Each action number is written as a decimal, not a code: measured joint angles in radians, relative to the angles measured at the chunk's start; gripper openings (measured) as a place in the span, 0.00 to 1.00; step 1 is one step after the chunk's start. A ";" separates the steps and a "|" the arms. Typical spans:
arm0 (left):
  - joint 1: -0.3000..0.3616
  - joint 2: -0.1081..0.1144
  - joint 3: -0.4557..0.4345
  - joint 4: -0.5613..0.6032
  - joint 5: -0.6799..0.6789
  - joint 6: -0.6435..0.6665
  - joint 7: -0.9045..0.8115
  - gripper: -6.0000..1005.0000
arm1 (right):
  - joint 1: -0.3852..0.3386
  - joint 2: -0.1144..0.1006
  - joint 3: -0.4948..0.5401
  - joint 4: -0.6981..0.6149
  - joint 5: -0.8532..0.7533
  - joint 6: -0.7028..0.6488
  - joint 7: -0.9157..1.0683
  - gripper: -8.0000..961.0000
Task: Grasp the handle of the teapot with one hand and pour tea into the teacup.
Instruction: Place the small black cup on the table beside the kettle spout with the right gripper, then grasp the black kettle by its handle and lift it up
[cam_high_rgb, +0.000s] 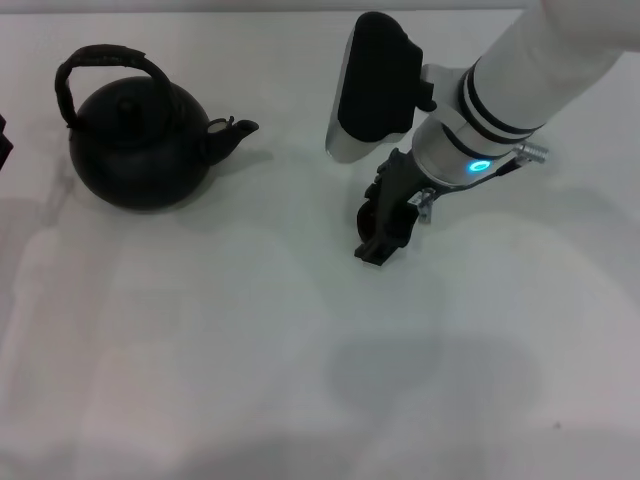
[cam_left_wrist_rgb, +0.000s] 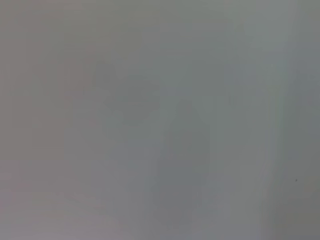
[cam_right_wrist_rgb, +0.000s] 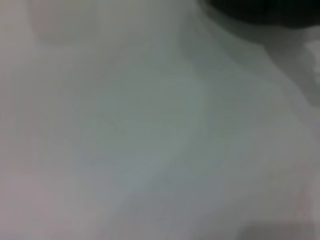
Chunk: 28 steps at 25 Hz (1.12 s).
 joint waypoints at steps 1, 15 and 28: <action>0.000 0.000 0.000 0.000 0.000 0.000 0.000 0.84 | -0.002 0.000 0.004 -0.001 0.003 0.004 0.000 0.88; 0.008 0.000 0.000 0.002 -0.007 0.000 0.001 0.84 | -0.080 -0.002 0.172 -0.013 0.134 0.037 -0.045 0.88; 0.025 -0.003 0.000 -0.002 -0.014 0.016 0.000 0.84 | -0.258 -0.012 0.815 0.233 0.759 -0.102 -0.415 0.87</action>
